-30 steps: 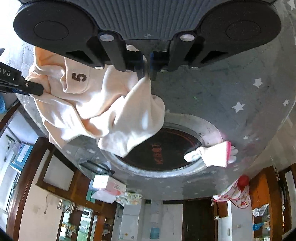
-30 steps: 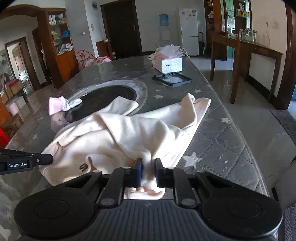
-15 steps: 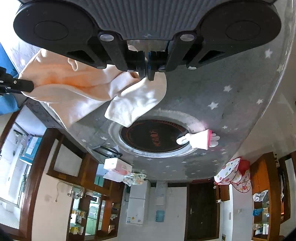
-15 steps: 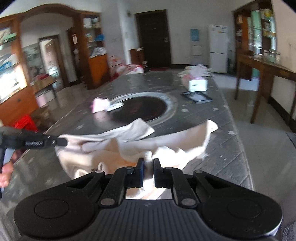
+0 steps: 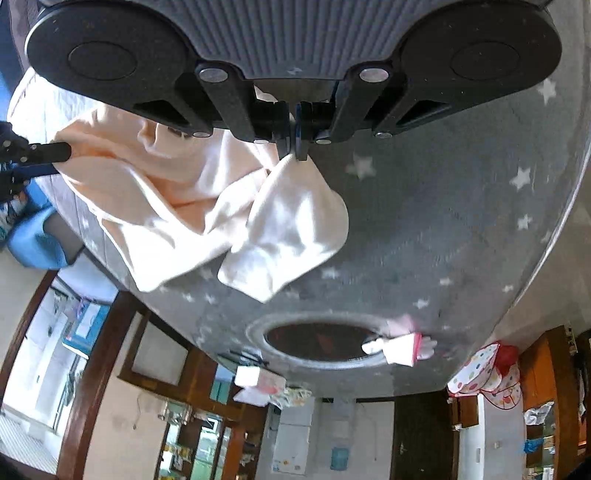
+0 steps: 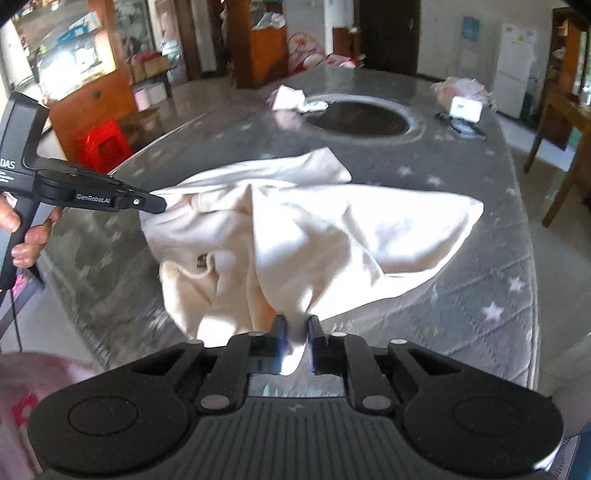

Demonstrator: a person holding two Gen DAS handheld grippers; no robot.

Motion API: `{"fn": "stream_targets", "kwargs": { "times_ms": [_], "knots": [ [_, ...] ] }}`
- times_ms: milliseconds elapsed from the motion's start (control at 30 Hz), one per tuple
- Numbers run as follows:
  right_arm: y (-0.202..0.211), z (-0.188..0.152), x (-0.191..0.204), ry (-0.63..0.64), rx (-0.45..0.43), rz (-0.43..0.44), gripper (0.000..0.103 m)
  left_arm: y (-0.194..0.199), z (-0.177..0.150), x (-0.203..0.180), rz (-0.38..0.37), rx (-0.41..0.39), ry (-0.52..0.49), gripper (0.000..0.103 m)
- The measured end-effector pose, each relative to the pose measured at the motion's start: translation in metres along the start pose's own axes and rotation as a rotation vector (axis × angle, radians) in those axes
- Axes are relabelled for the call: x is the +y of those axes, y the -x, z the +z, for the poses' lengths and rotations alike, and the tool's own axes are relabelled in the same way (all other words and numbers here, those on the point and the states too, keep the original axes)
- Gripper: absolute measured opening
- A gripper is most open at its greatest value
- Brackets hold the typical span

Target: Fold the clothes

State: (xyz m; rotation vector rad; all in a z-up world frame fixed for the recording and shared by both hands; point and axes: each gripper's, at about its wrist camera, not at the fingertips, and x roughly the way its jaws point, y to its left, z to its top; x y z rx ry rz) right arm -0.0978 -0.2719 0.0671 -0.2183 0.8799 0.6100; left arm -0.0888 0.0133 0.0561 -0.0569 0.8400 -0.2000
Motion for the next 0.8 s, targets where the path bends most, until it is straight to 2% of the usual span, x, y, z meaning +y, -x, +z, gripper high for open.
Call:
{"fn": "stream_targets", "kwargs": {
  "times_ms": [133, 200, 233, 433, 600, 667, 733, 767, 800],
  "knots": [
    [0.009, 0.005, 0.006, 0.033, -0.044, 0.002, 0.022, 0.000, -0.009, 0.002, -0.008, 0.017, 0.003, 0.003],
    [0.006, 0.016, 0.009, 0.050, -0.070, 0.005, 0.031, 0.000, -0.011, 0.002, -0.012, 0.020, 0.006, 0.003],
    [0.003, 0.022, 0.011, 0.062, -0.082, 0.007, 0.031, -0.001, -0.011, 0.001, -0.011, 0.021, 0.004, 0.003],
    [-0.040, 0.053, 0.032, 0.157, -0.099, 0.028, 0.034, -0.003, -0.016, 0.001, 0.000, 0.023, -0.005, 0.004],
    [-0.082, 0.070, 0.047, 0.188, -0.111, 0.021, 0.034, -0.003, -0.021, 0.004, 0.000, 0.031, 0.012, 0.004],
    [-0.091, 0.072, 0.048, 0.183, -0.109, -0.003, 0.033, -0.003, -0.023, 0.005, -0.001, 0.032, 0.015, 0.004],
    [-0.090, 0.071, 0.046, 0.179, -0.117, -0.029, 0.020, -0.003, -0.024, 0.006, -0.001, 0.034, 0.018, 0.003],
    [-0.086, 0.070, 0.043, 0.177, -0.125, -0.043, 0.009, -0.003, -0.025, 0.007, -0.001, 0.035, 0.020, 0.003],
    [-0.083, 0.069, 0.041, 0.175, -0.133, -0.058, 0.008, -0.004, -0.026, 0.007, -0.001, 0.036, 0.021, 0.004]
  ]
}}
